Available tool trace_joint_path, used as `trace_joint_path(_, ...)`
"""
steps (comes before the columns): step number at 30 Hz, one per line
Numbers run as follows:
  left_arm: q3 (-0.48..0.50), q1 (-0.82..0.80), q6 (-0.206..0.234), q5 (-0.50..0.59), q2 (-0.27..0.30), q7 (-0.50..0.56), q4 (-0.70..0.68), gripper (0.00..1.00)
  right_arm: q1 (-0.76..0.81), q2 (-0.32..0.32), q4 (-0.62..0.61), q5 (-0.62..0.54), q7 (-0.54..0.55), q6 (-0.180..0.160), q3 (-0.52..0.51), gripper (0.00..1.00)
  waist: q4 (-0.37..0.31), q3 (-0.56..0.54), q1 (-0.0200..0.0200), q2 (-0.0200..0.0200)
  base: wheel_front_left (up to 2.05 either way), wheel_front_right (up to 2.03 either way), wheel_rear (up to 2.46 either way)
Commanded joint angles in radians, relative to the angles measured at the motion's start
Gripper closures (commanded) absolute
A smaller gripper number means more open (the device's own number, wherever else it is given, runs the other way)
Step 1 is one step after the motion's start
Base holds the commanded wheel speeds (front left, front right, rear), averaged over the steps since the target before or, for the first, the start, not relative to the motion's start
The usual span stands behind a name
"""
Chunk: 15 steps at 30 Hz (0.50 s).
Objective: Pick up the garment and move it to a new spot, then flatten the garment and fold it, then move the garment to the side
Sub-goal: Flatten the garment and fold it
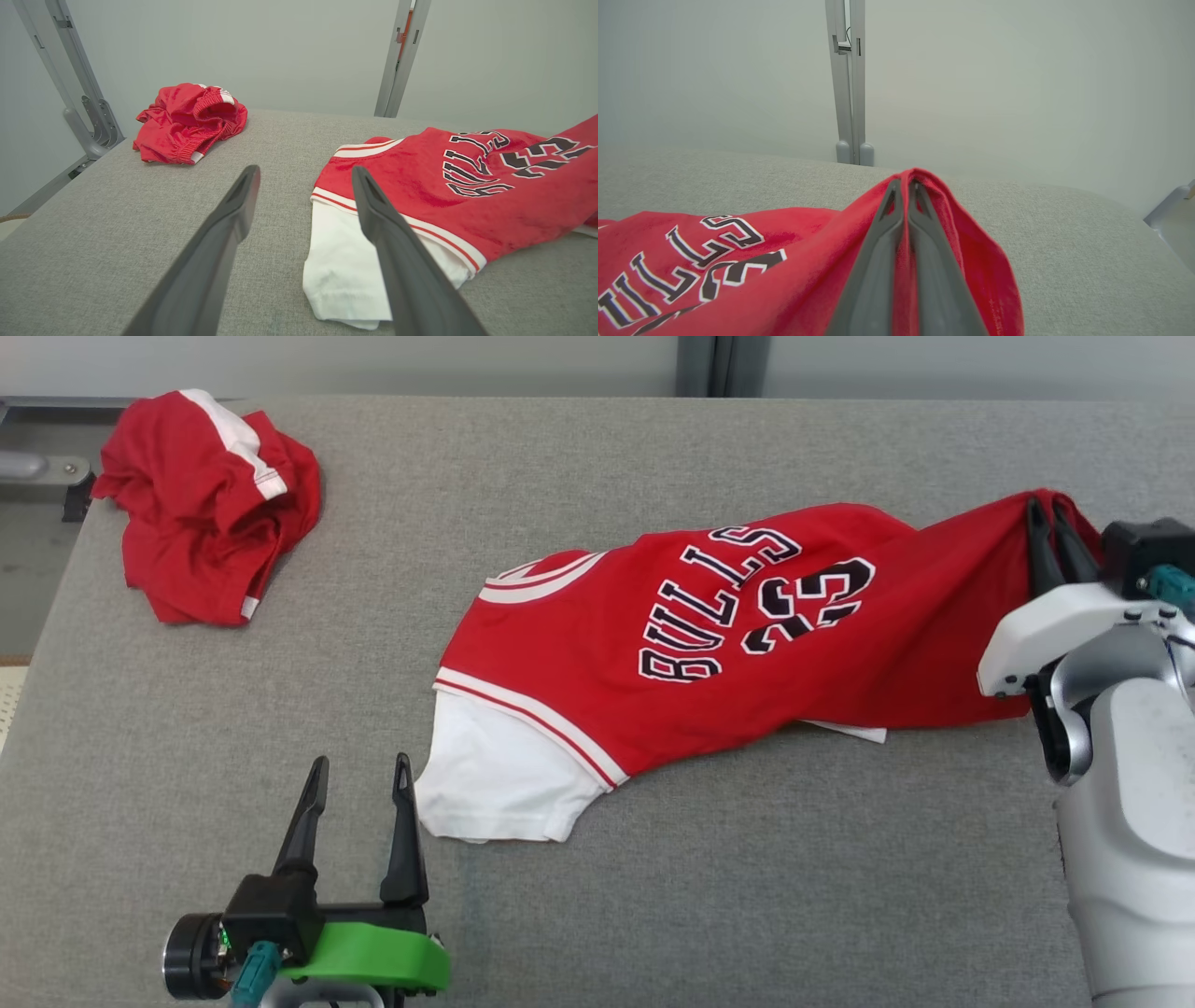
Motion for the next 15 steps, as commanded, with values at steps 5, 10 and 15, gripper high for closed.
trace_joint_path(5,-0.019,-0.047,-0.008,-0.001,-0.006,-0.011,0.016,0.0,-0.171,-0.08,0.155,-0.028,0.027,-0.001,0.054,1.0,0.074,0.076,0.0,0.0,0.0,0.0,0.0)
trace_joint_path(10,-0.03,-0.077,-0.011,-0.004,-0.014,-0.019,0.031,0.0,-0.335,-0.112,0.323,-0.052,0.029,-0.001,0.102,1.0,0.118,0.124,0.0,0.0,0.0,0.0,0.0)
trace_joint_path(15,-0.048,-0.109,-0.012,-0.01,-0.023,-0.026,0.051,0.0,-0.454,-0.117,0.513,-0.11,-0.02,-0.001,0.104,0.01,0.155,0.148,0.0,0.0,0.0,0.0,0.0)
